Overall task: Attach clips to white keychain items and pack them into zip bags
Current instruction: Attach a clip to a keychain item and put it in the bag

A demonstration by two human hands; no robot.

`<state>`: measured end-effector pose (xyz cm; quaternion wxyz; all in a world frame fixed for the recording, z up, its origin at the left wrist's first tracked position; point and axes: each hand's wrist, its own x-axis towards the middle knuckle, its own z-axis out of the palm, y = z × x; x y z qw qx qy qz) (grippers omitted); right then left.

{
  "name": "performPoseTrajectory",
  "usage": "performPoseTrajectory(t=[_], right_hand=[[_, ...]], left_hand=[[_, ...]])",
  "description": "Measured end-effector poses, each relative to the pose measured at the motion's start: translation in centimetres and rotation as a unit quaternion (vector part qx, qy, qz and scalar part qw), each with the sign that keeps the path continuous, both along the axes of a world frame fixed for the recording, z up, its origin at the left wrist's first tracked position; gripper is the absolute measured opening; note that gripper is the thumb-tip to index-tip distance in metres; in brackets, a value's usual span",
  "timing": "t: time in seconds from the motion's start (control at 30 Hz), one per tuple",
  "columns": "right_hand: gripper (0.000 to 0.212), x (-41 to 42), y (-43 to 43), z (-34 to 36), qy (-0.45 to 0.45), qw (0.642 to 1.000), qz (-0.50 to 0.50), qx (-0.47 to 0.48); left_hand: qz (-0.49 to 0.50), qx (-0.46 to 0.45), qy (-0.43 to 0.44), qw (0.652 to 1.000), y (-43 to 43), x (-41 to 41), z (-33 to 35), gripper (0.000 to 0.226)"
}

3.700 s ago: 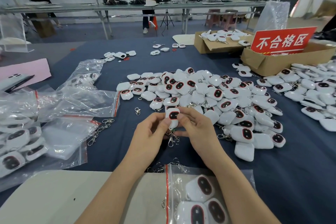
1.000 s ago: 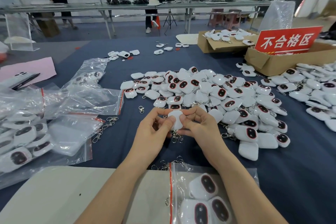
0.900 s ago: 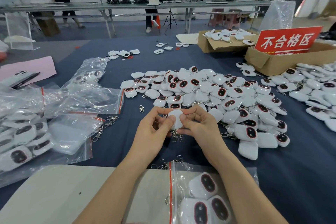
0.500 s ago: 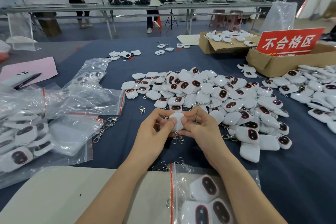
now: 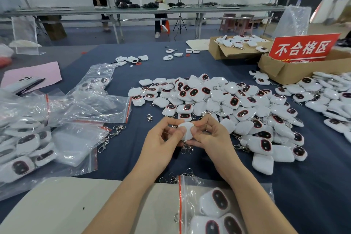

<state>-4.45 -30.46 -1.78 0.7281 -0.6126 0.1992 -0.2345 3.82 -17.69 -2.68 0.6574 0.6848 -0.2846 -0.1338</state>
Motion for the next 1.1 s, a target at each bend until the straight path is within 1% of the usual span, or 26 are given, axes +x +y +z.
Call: performPoseTrajectory(t=[0.17,0.27,0.3,0.4,0.47,0.6,0.7,0.77,0.97,1.1], right_hand=[[0.018,0.16,0.04,-0.42,0.007,1.0,-0.008,-0.026],[0.009,0.34,0.15,-0.74,0.022,0.998,-0.025,-0.046],[0.008,0.38,0.11,-0.76,0.022,0.998,-0.033,-0.04],[0.008,0.4,0.01,-0.61,0.019,0.998,-0.051,-0.012],[0.008,0.36,0.03,-0.49,0.021,0.999,-0.049,-0.004],[0.016,0.08,-0.05,-0.34,0.01,1.0,0.006,0.015],[0.025,-0.17,-0.1,-0.19,0.012,0.999,0.046,-0.015],[0.027,-0.16,-0.07,-0.13,0.022,0.998,0.038,-0.036],[0.019,0.03,0.05,-0.39,0.049,0.995,0.002,-0.084],[0.018,-0.02,0.19,-0.38,0.038,0.996,-0.013,-0.079]], left_hand=[[0.0,-0.014,0.009,1.0,-0.18,0.0,-0.02,0.02],[-0.004,-0.022,0.021,1.0,-0.2,-0.1,0.19,0.027],[-0.017,-0.009,0.008,1.0,-0.2,-0.18,0.25,0.031],[-0.057,0.059,-0.068,0.994,-0.16,-0.59,0.31,0.05],[-0.054,0.068,-0.083,0.993,-0.17,-0.72,0.35,0.054],[-0.027,0.064,-0.083,0.994,-0.11,-0.87,0.42,0.052],[-0.004,0.052,-0.062,0.997,-0.18,-0.89,0.52,0.049],[0.003,0.05,-0.052,0.997,-0.18,-0.76,0.53,0.046],[0.027,0.06,-0.036,0.997,-0.32,-0.76,0.52,0.038],[0.031,0.059,-0.03,0.997,-0.4,-0.87,0.69,0.035]])
